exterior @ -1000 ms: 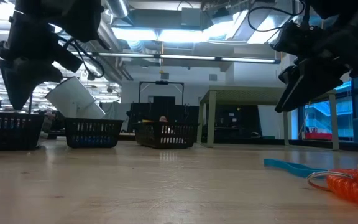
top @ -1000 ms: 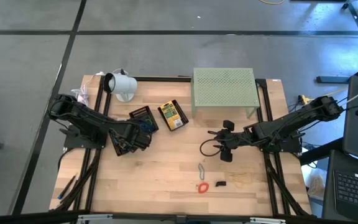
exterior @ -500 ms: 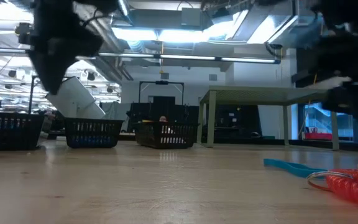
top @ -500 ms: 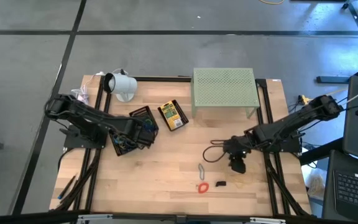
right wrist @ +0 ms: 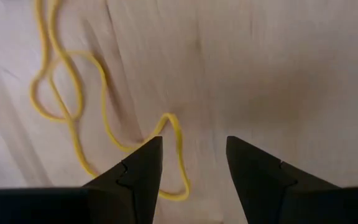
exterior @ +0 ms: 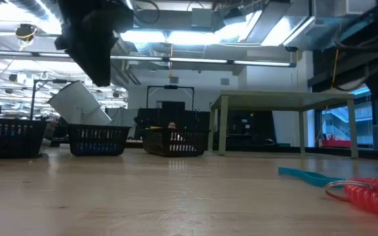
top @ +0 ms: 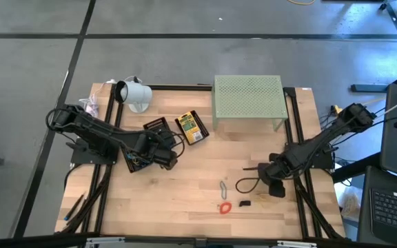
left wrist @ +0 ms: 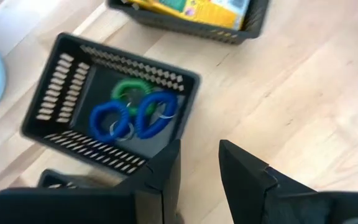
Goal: Pick & Place Office Desk Supplies
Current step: Put the yellow rubber band into the left black basket
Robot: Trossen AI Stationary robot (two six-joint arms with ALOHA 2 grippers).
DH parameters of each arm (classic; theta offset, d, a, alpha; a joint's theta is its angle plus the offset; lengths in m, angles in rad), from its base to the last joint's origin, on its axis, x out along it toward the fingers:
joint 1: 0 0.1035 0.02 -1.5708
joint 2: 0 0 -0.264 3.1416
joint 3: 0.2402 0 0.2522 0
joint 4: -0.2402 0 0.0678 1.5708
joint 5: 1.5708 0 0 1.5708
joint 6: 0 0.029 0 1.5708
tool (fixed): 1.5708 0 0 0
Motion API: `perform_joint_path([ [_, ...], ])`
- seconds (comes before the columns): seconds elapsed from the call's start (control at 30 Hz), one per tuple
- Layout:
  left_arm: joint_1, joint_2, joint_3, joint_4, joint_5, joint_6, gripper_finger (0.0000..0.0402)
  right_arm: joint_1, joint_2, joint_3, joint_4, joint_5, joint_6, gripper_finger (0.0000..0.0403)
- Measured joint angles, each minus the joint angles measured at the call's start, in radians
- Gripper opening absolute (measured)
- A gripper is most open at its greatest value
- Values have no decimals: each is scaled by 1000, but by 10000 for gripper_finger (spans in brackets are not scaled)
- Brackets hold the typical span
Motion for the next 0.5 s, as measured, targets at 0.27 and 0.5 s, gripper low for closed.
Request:
perform_joint_path([
  [0.27, 0, 0, 0, 48, -15, 35, 104, 45, 88, 0, 4, 47, -33, 181],
  [0.5, 0, 0, 0, 51, -15, 35, 100, 47, 129, 6, -4, 60, -33, 165],
])
